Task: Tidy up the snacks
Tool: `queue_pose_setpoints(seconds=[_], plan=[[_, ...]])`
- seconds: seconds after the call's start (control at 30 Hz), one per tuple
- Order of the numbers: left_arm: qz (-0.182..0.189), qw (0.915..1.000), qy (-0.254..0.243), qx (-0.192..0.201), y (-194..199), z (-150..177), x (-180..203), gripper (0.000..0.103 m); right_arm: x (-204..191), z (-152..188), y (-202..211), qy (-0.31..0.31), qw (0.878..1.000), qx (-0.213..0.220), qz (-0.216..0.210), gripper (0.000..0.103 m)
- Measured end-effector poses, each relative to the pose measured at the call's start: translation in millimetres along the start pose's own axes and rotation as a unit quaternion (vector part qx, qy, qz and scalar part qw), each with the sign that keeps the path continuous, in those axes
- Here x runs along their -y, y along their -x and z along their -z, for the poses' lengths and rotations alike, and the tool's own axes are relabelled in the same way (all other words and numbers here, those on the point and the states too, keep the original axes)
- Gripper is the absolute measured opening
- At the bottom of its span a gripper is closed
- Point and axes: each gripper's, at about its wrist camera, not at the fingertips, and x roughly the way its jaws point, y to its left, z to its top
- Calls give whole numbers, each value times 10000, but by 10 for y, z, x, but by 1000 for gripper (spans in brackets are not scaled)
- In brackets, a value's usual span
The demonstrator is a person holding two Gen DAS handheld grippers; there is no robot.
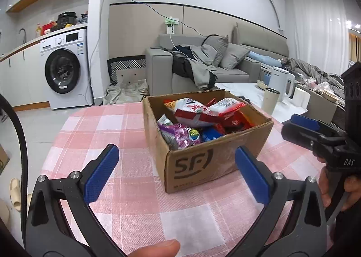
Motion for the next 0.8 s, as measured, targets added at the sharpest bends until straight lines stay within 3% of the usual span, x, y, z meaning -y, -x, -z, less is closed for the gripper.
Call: queue_pose_setpoints(seconds=[0.33,0.8], plan=[[-222,9994,93,256,-8,216,-37,103,-73,293,45,362,9988,268,187,103],[-210,9993,174,243,-126,270,-96,103,-34,366,27,338,9984,387,228,103]])
